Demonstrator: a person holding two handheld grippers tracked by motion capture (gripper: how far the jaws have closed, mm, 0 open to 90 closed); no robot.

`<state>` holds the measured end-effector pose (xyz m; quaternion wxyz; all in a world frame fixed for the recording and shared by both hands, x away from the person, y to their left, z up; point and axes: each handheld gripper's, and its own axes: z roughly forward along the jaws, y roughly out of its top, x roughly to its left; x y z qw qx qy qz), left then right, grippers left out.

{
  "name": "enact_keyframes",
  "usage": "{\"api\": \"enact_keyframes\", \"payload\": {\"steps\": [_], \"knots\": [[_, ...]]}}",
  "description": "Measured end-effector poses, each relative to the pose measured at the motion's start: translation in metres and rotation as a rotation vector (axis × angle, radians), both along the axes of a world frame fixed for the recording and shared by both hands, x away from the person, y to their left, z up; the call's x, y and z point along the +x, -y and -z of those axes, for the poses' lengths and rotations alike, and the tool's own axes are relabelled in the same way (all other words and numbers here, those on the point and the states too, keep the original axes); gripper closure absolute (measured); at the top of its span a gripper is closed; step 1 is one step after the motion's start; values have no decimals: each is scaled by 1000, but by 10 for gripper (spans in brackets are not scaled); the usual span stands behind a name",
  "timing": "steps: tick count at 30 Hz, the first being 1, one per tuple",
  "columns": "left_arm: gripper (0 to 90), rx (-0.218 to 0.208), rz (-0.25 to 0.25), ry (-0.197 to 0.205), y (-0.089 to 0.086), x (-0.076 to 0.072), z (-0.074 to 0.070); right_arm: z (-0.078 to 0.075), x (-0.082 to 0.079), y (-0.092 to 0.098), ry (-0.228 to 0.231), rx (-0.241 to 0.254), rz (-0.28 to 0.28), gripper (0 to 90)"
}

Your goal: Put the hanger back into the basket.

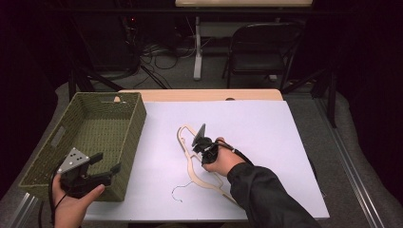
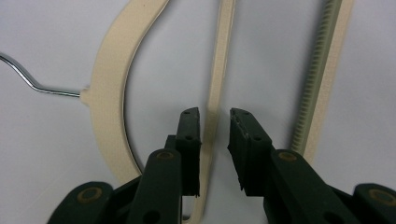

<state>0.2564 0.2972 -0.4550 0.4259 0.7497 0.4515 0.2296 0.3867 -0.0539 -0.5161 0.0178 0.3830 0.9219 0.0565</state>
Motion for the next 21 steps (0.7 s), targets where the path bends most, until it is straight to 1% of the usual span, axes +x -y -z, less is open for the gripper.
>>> {"api": "enact_keyframes", "payload": {"steps": [2, 4, 5, 6, 7, 8, 9, 10, 11, 12, 13, 16, 17, 18, 19, 20, 21], "knots": [[230, -1, 1, 0, 0, 0, 0, 0, 0, -1, -3, -13, -9, 748], [230, -3, -1, -2, 0, 0, 0, 2, 0, -2, 8, -10, -9, 760], [230, -3, -1, -2, 0, 0, 0, 3, 0, -3, -9, 3, 2, 765], [230, -1, 0, -1, 0, 0, 0, 3, 0, -3, -6, 2, 1, 766], [230, 0, 0, 0, 0, 0, 0, 3, 0, -4, 2, -21, -5, 766], [230, -1, 0, 1, 0, 0, 0, 5, 0, -4, 0, -9, 0, 767], [230, -1, 0, 1, 0, 0, 0, 5, 0, -4, 0, -9, 0, 767], [230, -1, 0, 1, 0, 0, 0, 3, 1, -5, -23, -50, -4, 768], [230, 0, 0, 1, 0, 0, 0, 6, 0, -5, -9, -21, 1, 770], [230, 0, 0, 1, 0, 0, 0, 6, 1, -4, -16, -12, 3, 771], [230, -1, 0, 1, 0, 0, 0, 6, 1, -5, -13, -35, -4, 772], [230, -1, 0, 0, 0, 0, 0, 7, 2, -4, -8, -31, 0, 773], [230, -4, -2, -1, 0, 0, 0, 9, 2, -4, -16, -26, 15, 777], [230, -4, -2, -1, 0, 0, 0, 9, 2, -4, -16, -26, 15, 777], [230, -5, -3, 0, 0, 0, 0, 10, 2, -4, -19, -10, 23, 780], [230, -6, -3, -1, 0, 0, 0, 9, 2, -4, -24, -22, 25, 789], [230, -4, -4, 0, 0, 0, 0, 9, 2, -3, -24, -22, 28, 792]]}}
